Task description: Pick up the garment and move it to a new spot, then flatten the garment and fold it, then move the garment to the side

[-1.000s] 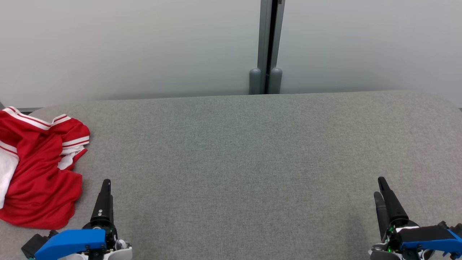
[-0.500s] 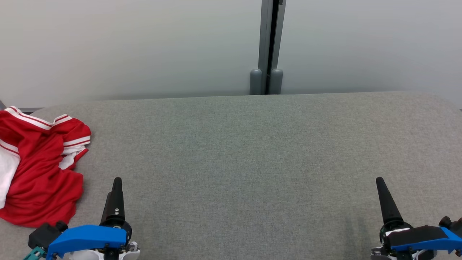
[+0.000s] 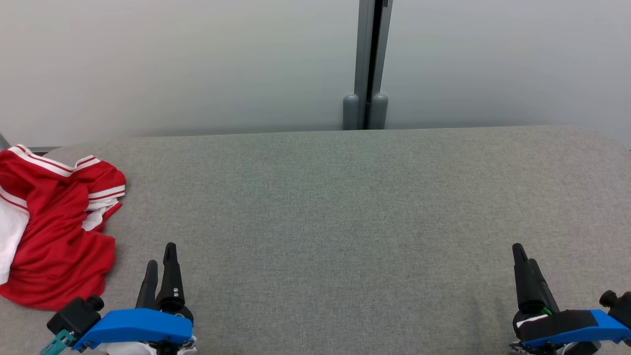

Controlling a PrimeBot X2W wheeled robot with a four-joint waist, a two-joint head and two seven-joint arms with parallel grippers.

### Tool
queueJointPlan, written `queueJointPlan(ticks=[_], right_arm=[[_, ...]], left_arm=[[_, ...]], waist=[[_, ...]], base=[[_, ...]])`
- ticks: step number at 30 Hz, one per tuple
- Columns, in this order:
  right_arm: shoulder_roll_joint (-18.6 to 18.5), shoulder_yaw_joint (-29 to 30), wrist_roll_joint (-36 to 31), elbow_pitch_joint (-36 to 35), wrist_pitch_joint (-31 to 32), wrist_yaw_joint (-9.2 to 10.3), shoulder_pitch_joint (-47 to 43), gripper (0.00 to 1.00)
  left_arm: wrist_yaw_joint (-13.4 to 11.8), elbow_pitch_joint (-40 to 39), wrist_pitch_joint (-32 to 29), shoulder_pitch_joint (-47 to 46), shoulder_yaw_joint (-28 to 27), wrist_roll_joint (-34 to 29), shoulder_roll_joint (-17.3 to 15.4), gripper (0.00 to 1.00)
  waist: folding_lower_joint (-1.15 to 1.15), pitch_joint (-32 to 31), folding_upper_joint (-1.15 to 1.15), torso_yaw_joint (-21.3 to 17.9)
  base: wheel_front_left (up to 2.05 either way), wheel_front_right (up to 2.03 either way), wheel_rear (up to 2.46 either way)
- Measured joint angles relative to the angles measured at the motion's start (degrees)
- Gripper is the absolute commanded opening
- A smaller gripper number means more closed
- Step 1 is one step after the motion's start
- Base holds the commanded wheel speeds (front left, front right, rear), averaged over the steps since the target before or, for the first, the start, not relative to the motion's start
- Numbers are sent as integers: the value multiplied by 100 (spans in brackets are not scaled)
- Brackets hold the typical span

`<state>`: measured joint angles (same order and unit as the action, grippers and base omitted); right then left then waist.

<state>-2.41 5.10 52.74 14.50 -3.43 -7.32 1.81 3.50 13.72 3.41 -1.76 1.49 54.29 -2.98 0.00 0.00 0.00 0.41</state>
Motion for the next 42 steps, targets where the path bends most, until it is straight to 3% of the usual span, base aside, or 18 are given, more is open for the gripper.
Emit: queueJointPlan(ticks=[21, 42], right_arm=[[-4, -54, -1637, 120, -279, -5, -2, 100], [-9, -33, -3030, -33, -379, -8, -91, 100]], left_arm=[[-92, -47, 378, 27, 259, -1639, -57, 100], [-142, 55, 679, 88, 488, -2853, -118, 100]], waist=[[0, 20, 0, -31], [0, -12, 0, 28]], base=[[0, 0, 0], [0, 0, 0]])
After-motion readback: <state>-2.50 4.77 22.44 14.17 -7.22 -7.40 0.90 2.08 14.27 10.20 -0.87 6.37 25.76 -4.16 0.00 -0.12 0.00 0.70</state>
